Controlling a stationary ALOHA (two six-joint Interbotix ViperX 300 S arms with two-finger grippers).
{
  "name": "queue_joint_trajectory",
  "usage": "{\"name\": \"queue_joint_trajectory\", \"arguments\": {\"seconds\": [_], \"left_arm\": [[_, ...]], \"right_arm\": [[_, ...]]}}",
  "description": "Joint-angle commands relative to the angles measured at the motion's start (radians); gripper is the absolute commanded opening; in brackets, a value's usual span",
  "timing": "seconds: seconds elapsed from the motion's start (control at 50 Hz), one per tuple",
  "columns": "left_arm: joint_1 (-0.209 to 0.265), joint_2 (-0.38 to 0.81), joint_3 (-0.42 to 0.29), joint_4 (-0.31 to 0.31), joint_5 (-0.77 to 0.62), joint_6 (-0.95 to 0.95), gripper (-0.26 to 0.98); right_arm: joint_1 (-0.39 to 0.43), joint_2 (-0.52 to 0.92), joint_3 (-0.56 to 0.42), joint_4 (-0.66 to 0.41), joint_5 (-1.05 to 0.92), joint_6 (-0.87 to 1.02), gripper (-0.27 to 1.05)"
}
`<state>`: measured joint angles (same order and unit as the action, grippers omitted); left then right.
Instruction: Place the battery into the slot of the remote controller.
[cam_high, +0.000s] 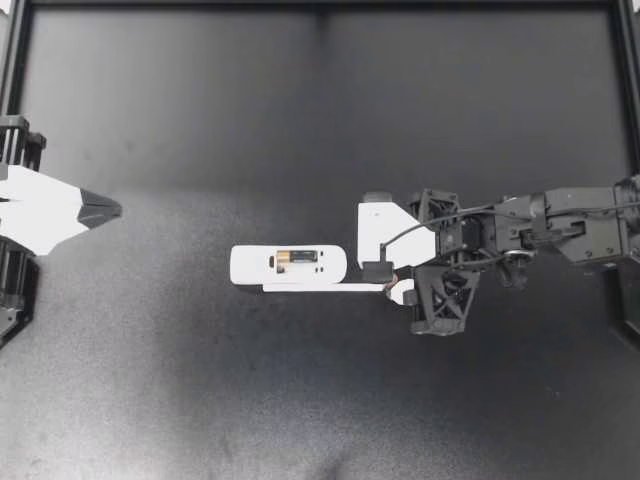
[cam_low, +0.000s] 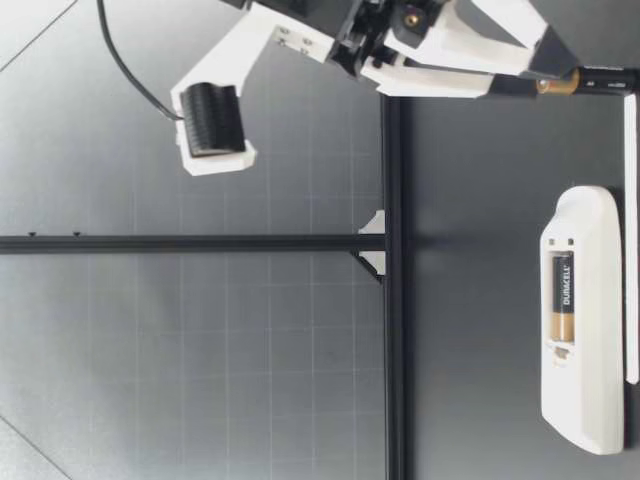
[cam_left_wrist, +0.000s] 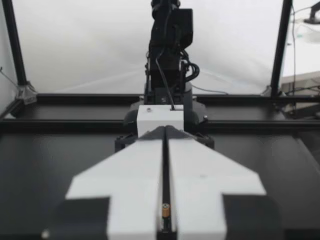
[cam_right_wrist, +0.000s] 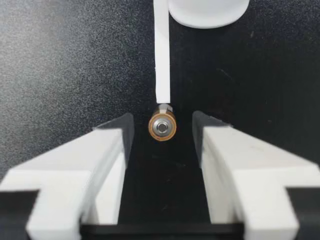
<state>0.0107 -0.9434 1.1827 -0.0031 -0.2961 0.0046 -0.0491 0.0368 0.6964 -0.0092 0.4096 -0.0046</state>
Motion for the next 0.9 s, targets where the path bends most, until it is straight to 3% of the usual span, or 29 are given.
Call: {"name": "queue_joint_trajectory", "arguments": {"seconds": [0.0,0.34,0.64,0.88], "left_arm": [[0.002,0.008,-0.011,0.0,-0.008,-0.002,-0.16],[0.002,0.008,-0.011,0.0,-0.008,-0.002,-0.16],[0.002,0.008,-0.011,0.0,-0.008,-0.002,-0.16],[0.002,0.029,-0.011,0.0,0.0,-0.015,-0.17]], "right_arm": [[0.005,-0.005,-0.018,-0.009,-0.006,0.002,0.48],[0.003,0.006,-0.021,-0.023,-0.012,0.003,0.43],[0.005,0.005,-0.023,-0.023,-0.011,-0.002,0.12],[0.005,-0.035,-0.015,-0.02,-0.025,0.003,0.04]]}}
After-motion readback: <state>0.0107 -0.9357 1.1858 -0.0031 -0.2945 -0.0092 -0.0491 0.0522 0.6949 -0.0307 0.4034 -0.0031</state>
